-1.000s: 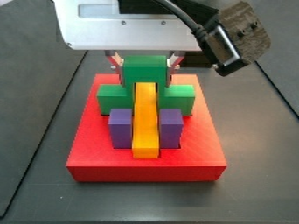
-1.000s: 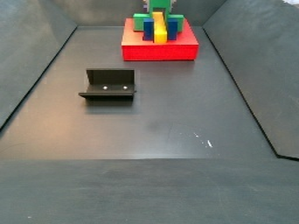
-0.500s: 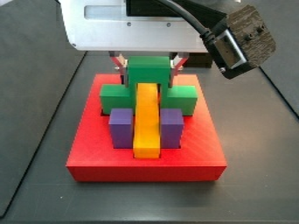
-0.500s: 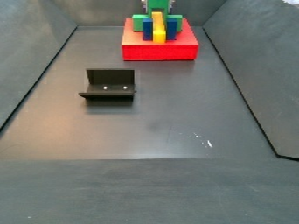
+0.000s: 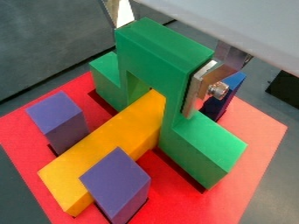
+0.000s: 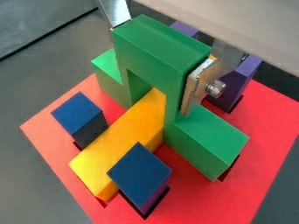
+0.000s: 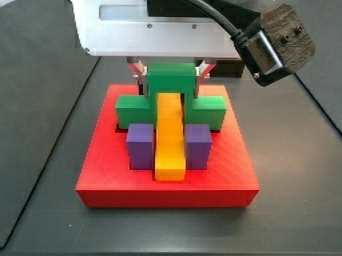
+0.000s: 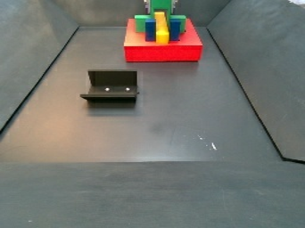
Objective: Pick up the green object. Move up. Move to above the board. Insert the green object.
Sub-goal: Insert the green object.
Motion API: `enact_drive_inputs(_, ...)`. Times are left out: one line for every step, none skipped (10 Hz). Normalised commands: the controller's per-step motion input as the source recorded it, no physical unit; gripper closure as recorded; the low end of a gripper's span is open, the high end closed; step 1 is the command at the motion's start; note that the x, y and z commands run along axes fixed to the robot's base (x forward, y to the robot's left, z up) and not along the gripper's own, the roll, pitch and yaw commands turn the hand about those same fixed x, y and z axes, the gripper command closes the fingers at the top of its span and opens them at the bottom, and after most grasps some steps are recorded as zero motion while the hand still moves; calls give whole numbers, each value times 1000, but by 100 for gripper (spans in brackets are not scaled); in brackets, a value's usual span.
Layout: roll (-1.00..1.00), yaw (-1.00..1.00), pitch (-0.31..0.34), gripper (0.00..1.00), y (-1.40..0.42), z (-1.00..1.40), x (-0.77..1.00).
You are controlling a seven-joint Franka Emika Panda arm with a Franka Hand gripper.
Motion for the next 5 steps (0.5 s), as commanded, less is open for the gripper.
enact_drive_inputs(0, 0, -31, 100, -211, 0, -46)
enact_drive_inputs(0, 0, -33, 100, -29, 0, 0)
enact_drive_inputs(-6, 0, 0, 100, 0, 0, 0)
enact_drive_inputs(-6, 0, 0, 100, 17, -23, 0)
enact_drive_inputs(-66, 17, 0, 100, 80, -71, -11)
